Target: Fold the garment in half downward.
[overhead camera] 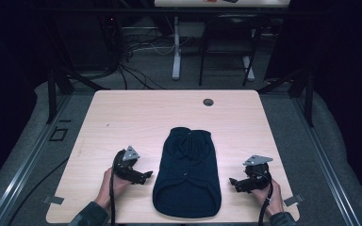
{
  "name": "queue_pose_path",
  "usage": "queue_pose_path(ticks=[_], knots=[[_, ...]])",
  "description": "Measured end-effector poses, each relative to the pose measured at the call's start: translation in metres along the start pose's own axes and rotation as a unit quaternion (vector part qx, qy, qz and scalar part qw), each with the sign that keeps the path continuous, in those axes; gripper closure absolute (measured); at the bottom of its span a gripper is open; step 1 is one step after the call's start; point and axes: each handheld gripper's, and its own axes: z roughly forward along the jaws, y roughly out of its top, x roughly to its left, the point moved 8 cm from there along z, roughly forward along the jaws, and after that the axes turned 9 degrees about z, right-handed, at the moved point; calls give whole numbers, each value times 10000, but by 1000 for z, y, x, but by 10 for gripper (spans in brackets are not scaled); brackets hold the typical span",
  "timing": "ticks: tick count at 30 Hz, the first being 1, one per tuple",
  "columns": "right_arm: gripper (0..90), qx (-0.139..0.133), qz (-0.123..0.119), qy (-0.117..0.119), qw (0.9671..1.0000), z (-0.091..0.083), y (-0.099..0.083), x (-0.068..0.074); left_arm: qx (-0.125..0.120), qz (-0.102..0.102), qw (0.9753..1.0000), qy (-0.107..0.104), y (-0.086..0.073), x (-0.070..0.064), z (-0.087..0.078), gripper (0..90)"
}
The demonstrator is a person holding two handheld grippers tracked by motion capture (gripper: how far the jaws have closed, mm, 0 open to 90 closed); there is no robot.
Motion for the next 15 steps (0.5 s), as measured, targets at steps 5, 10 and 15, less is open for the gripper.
queue_pose_path(ticks=[5, 10, 15], knots=[[0, -338, 157, 206, 9991, -13, 11, 7, -64, -97, 9999, 39, 3, 4, -2, 0], [0, -429, 224, 353, 9982, -20, 16, 16, -100, -89, 9999, 23, 4, 3, -4, 0], [0, -488, 128, 566, 9971, -24, 24, 34, -149, -95, 9998, -41, 12, 1, -4, 3]])
